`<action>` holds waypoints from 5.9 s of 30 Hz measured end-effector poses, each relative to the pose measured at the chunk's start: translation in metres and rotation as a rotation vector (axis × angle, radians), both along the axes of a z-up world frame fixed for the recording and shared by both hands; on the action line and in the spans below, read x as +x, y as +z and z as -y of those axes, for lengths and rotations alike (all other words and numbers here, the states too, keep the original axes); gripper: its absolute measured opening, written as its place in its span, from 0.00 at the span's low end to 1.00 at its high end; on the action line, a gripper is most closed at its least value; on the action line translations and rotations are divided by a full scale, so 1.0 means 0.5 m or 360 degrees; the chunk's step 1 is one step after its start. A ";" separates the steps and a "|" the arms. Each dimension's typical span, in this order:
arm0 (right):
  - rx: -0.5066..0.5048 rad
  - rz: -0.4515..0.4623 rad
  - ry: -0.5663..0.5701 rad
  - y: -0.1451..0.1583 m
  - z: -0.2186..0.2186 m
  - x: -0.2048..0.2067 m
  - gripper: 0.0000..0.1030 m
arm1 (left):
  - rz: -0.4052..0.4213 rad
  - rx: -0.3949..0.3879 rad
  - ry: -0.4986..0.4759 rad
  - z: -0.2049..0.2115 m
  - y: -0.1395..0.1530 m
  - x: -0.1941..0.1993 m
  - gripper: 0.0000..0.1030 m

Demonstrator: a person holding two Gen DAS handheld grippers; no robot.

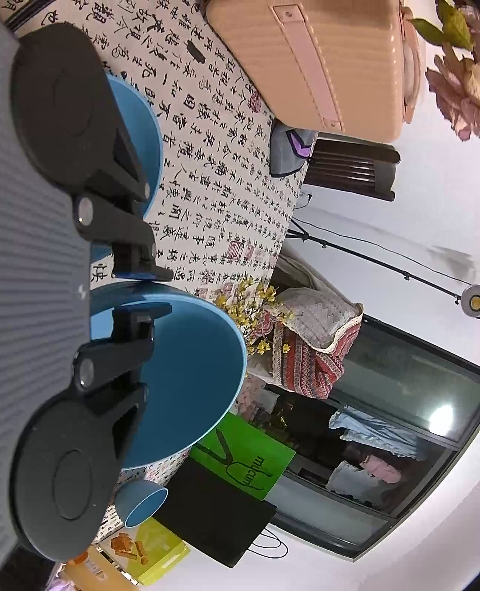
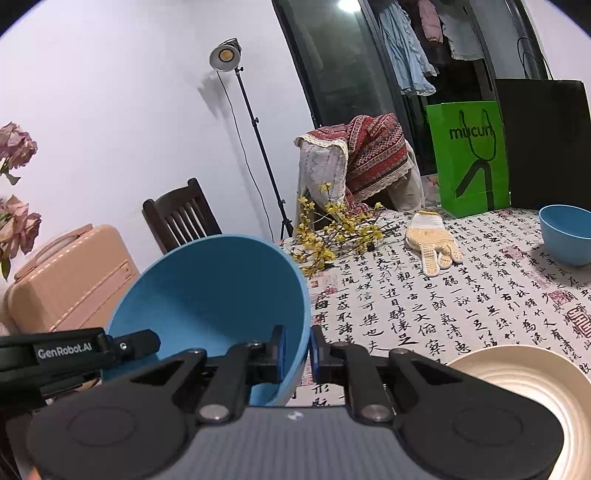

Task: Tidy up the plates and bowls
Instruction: 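Carry the held blue bowl toward the pink suitcase and first blue bowl, then lower the held blue bowl onto the table beside the first blue bowl, then open both grippers to release the blue bowl, then withdraw both open grippers from the placed blue bowls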

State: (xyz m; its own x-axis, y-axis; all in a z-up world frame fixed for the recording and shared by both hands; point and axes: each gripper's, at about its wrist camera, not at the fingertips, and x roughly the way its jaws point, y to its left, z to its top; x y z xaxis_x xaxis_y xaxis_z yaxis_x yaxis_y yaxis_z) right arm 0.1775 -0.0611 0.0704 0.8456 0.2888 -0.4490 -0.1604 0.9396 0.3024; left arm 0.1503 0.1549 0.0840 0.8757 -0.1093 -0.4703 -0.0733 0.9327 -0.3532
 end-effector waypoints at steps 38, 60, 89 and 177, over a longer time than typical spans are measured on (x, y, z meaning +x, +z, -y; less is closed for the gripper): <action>0.0067 -0.0011 0.0136 -0.006 -0.089 -0.004 0.13 | 0.0045 0.0005 0.0124 -0.089 -0.004 -0.046 0.12; 0.0060 -0.0067 0.0229 -0.020 -0.154 -0.002 0.13 | 0.0005 0.0008 0.0223 -0.144 -0.025 -0.072 0.12; -0.0127 -0.0107 0.0320 -0.079 -0.223 0.008 0.08 | -0.0138 0.0023 0.0378 -0.194 -0.102 -0.065 0.12; -0.0082 0.0290 0.0150 -0.079 -0.033 -0.109 1.00 | 0.0552 0.0491 0.0068 -0.034 -0.074 -0.179 1.00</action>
